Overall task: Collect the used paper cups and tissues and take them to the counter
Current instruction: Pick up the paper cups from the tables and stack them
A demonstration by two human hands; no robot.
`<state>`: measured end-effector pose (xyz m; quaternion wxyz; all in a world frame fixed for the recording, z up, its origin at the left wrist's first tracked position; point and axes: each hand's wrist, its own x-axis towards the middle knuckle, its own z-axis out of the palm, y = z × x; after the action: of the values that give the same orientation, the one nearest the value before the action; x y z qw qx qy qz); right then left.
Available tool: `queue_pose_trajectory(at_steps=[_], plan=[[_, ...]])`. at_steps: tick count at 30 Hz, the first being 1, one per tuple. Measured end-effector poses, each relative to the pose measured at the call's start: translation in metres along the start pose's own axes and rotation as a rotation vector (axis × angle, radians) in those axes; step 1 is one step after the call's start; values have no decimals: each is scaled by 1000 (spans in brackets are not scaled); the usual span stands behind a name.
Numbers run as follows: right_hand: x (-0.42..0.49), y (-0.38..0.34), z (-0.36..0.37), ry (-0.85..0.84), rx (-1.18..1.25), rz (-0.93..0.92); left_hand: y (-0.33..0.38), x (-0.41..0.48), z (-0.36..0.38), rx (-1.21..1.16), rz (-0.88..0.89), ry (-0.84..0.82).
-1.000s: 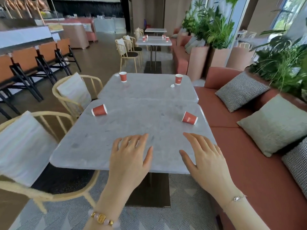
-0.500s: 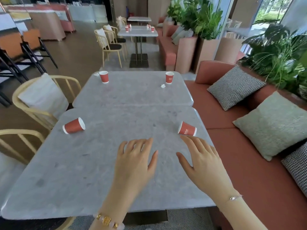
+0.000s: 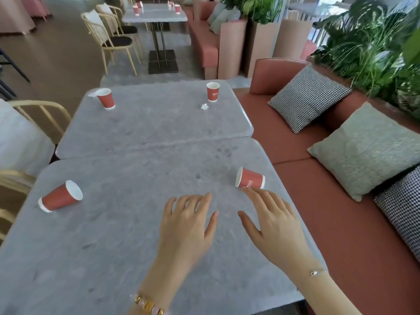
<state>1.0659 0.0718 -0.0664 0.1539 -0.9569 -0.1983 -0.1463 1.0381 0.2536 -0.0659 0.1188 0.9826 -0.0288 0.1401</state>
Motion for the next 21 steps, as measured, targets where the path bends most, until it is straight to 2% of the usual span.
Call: queue_pose_trajectory(at_steps=[21], plan=[[53,87,52,-161,93,-107,34,59,70,4,-178,-106]])
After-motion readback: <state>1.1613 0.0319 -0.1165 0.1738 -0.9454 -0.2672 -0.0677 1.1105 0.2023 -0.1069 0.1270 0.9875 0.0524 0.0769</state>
